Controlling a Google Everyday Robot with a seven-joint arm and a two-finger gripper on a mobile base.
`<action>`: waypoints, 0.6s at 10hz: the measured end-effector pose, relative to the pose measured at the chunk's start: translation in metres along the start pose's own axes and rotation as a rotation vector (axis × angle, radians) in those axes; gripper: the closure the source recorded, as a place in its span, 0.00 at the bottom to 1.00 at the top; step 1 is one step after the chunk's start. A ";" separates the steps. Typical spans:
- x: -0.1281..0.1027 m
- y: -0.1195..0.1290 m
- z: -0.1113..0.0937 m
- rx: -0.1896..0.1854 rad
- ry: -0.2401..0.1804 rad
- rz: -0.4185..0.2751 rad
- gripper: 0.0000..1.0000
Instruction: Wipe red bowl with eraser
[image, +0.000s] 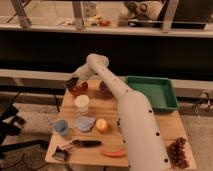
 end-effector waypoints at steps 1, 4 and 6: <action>-0.008 -0.002 0.001 0.009 -0.018 -0.003 0.99; -0.035 -0.007 0.010 0.022 -0.093 -0.005 0.99; -0.045 -0.001 0.010 0.017 -0.126 -0.001 0.99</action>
